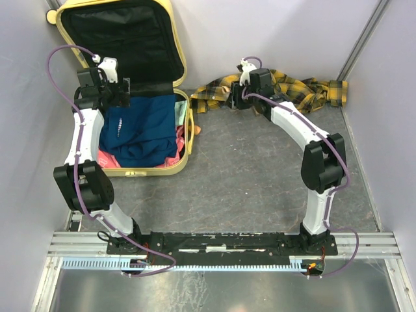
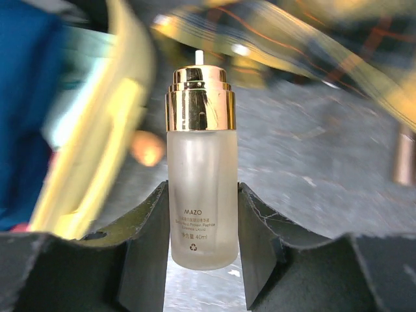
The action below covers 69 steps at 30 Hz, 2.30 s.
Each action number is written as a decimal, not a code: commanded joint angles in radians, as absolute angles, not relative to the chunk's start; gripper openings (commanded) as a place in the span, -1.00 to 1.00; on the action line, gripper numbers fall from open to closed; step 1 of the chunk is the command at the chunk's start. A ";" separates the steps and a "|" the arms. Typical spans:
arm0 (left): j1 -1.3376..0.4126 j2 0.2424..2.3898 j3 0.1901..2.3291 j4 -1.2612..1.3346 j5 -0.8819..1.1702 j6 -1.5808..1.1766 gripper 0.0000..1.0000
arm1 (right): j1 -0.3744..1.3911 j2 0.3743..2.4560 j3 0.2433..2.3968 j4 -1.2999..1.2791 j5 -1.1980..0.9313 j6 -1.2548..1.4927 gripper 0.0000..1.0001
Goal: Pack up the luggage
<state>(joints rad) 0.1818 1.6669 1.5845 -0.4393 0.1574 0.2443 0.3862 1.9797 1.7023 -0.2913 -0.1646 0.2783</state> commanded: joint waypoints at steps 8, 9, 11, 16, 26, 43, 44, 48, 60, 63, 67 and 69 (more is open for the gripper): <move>0.183 1.598 1.556 -0.393 0.178 0.195 0.99 | 0.540 2.009 1.872 -0.130 -0.776 0.089 -0.76; 0.183 1.593 1.550 -0.393 0.177 0.196 0.98 | 0.560 2.022 1.893 -0.133 -0.791 0.062 -0.76; 0.183 1.585 1.543 -0.394 0.177 0.194 0.99 | 0.604 2.052 1.946 -0.152 -0.813 0.013 -0.77; 0.184 1.573 1.528 -0.400 0.192 0.193 0.99 | 0.703 2.122 2.024 -0.214 -0.829 -0.109 -0.76; 0.183 1.565 1.524 -0.406 0.195 0.208 0.98 | 0.814 2.234 2.077 -0.409 -0.776 -0.342 -0.67; 0.183 1.582 1.552 -0.420 0.210 0.206 0.99 | 0.777 2.094 1.959 -0.274 -0.707 -0.237 0.66; 0.182 1.580 1.552 -0.421 0.210 0.206 0.99 | 0.756 2.085 1.950 -0.247 -0.721 -0.209 0.66; 0.183 1.584 1.551 -0.425 0.216 0.209 0.99 | 0.654 2.071 1.927 -0.180 -0.769 -0.130 0.64; 0.182 1.630 1.584 -0.431 0.237 0.203 0.99 | 0.474 2.163 1.804 -0.095 -0.828 -0.377 0.59; 0.181 1.642 1.591 -0.433 0.241 0.202 0.99 | 0.474 2.232 1.823 -0.112 -0.835 -0.467 0.60; 0.182 1.651 1.597 -0.432 0.242 0.203 0.98 | 0.477 2.317 1.886 -0.118 -0.853 -0.477 0.60; 0.182 1.655 1.598 -0.432 0.241 0.206 0.99 | 0.481 2.347 1.902 -0.119 -0.851 -0.494 0.59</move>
